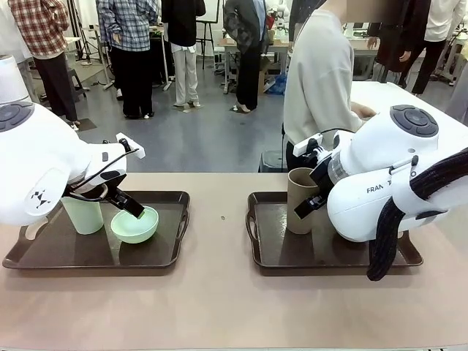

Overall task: Set up a tray with a mat and arrange the tableware.
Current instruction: Pick up the Picnic Bowl and Reusable plastic cup from the Handle tray in front of the human's position and hold them in the air.

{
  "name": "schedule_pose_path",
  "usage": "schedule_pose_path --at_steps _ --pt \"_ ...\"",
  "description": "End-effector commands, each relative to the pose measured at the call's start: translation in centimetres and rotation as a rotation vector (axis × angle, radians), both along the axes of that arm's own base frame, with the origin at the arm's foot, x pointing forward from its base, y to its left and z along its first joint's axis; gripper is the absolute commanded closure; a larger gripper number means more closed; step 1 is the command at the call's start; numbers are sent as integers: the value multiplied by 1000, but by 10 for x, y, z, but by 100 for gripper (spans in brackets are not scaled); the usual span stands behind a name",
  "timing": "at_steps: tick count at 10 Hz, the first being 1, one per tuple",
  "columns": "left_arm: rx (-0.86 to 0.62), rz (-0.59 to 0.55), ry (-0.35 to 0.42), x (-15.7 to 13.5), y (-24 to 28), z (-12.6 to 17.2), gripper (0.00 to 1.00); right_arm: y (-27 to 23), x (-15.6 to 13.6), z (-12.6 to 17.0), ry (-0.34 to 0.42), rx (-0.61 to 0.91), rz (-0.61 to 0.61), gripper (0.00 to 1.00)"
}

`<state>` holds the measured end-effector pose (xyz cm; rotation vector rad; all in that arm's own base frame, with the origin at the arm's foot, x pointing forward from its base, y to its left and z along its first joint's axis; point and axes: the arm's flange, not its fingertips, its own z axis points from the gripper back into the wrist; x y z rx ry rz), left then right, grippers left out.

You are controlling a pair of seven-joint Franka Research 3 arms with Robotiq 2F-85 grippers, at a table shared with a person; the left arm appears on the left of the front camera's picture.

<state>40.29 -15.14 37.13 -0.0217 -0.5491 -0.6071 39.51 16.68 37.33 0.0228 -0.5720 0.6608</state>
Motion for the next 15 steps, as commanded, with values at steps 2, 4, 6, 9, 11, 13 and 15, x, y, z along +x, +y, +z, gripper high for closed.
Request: schedule_pose_path --at_steps 2,4,6,9,11,13,15 --pt "10 -70 50 -39 2 33 0 -3 -36 29 60 -6 -37 0" --pt "32 -124 142 -83 10 69 0 -18 -80 61 86 -22 -93 0" --pt "100 -72 246 -124 29 84 0 -27 -137 70 182 -75 -199 0" --pt "55 -72 310 -178 48 93 0 -47 -208 45 320 -149 -272 0" --pt "35 1 273 -182 59 84 0 -55 -210 27 375 -126 -317 0" --pt "68 -76 310 -141 31 140 0 -12 -150 118 330 -173 -280 0" --pt "61 -60 296 -145 38 147 0 -12 -150 118 330 -173 -280 0"
